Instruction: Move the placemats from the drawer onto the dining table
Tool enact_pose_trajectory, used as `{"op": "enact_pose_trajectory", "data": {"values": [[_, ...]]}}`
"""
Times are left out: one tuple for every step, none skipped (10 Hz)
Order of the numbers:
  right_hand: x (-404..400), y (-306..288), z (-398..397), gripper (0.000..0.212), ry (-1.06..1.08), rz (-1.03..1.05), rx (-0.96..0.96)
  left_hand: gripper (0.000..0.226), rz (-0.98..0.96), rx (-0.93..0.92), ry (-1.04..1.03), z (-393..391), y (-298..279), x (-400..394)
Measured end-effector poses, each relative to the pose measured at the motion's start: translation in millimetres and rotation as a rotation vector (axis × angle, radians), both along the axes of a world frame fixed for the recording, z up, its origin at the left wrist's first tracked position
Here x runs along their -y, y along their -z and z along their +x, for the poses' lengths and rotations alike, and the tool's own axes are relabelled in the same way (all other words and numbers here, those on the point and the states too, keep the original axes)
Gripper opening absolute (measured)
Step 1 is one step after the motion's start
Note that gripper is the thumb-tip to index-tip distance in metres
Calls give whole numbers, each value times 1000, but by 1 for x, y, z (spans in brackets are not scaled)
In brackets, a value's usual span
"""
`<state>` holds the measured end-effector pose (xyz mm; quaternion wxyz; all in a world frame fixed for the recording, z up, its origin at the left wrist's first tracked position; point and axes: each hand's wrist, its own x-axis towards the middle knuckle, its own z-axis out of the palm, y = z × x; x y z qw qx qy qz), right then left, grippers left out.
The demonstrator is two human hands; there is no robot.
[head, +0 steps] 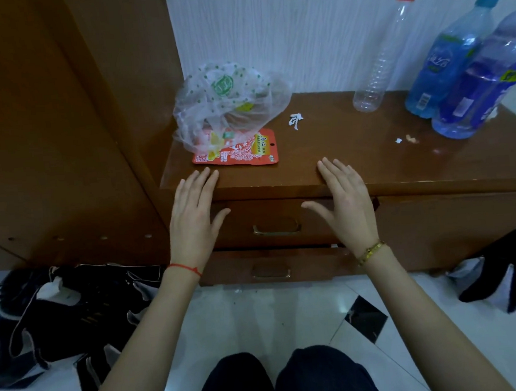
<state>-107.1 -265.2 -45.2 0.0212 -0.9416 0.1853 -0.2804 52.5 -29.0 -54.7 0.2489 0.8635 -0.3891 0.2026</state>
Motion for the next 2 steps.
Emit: {"op": "enact_pose_trajectory", "data": {"values": [[-3, -13, -6, 70, -67, 98, -4, 69, 30, -72, 27, -3, -11, -2], [-8, -30, -13, 56, -107, 194, -10, 63, 53, -137, 35, -6, -27, -8]]}}
